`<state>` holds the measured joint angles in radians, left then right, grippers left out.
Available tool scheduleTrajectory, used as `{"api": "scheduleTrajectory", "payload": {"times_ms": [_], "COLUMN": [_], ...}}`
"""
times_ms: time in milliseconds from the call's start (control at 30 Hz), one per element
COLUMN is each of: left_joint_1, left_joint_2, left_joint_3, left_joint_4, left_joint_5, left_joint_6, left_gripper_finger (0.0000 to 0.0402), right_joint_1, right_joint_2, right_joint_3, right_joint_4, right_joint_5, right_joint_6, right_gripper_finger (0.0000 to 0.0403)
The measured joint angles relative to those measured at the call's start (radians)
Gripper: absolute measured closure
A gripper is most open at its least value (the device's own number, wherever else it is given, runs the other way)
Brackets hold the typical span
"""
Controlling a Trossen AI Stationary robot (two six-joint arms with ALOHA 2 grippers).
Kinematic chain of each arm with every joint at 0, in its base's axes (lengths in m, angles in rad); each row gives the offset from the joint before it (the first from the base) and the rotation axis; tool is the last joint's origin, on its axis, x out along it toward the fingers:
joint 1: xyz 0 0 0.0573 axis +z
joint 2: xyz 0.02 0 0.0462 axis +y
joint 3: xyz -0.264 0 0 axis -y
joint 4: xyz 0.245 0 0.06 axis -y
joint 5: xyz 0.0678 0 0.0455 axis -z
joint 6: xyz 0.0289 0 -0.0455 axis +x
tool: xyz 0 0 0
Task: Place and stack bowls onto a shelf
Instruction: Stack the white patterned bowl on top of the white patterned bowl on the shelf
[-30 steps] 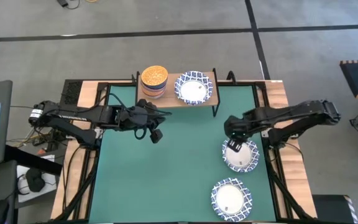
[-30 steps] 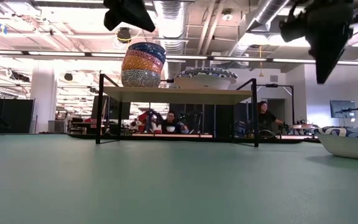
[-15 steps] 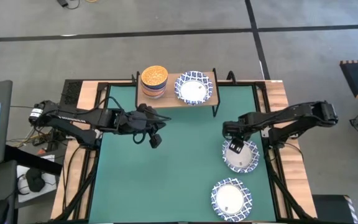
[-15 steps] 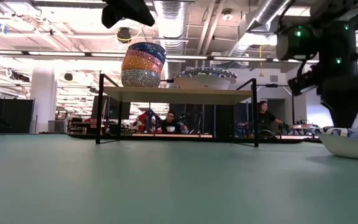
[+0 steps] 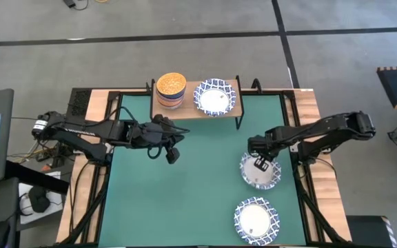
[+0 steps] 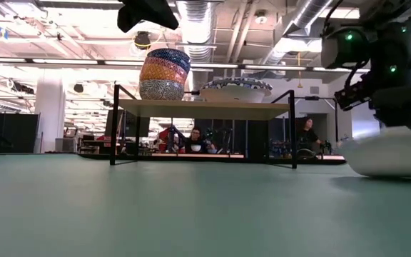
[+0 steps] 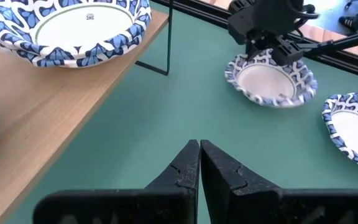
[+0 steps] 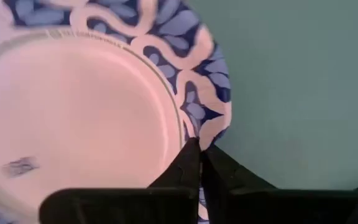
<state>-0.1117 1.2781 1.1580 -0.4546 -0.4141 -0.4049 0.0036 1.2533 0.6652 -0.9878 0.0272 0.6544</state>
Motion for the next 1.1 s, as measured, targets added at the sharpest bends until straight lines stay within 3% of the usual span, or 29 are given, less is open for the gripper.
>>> {"api": "scheduleTrajectory", "payload": {"times_ms": [300,600,833,1100], "left_joint_1": [0.041,0.091,0.103,0.102], "left_joint_2": [0.000,0.000,0.000,-0.001], "left_joint_3": [0.000,0.000,0.000,0.000], "left_joint_4": [0.002,0.007,0.043,0.065], "left_joint_5": [0.008,0.053,0.083,0.090], "left_joint_6": [0.006,0.024,0.021,-0.006], "left_gripper_finger": [0.0396,0.0349,0.0325,0.0321], "right_joint_1": [0.094,0.086,-0.045,-0.289], "right_joint_2": [-0.034,-0.057,-0.056,-0.055], "right_joint_3": [0.132,0.360,0.541,0.608], "right_joint_4": [-0.002,0.003,0.030,0.227], "right_joint_5": [0.038,0.160,0.263,0.267], "right_joint_6": [0.111,0.072,-0.074,-0.174], "right_gripper_finger": [0.0381,0.0380,0.0380,0.0373]}}
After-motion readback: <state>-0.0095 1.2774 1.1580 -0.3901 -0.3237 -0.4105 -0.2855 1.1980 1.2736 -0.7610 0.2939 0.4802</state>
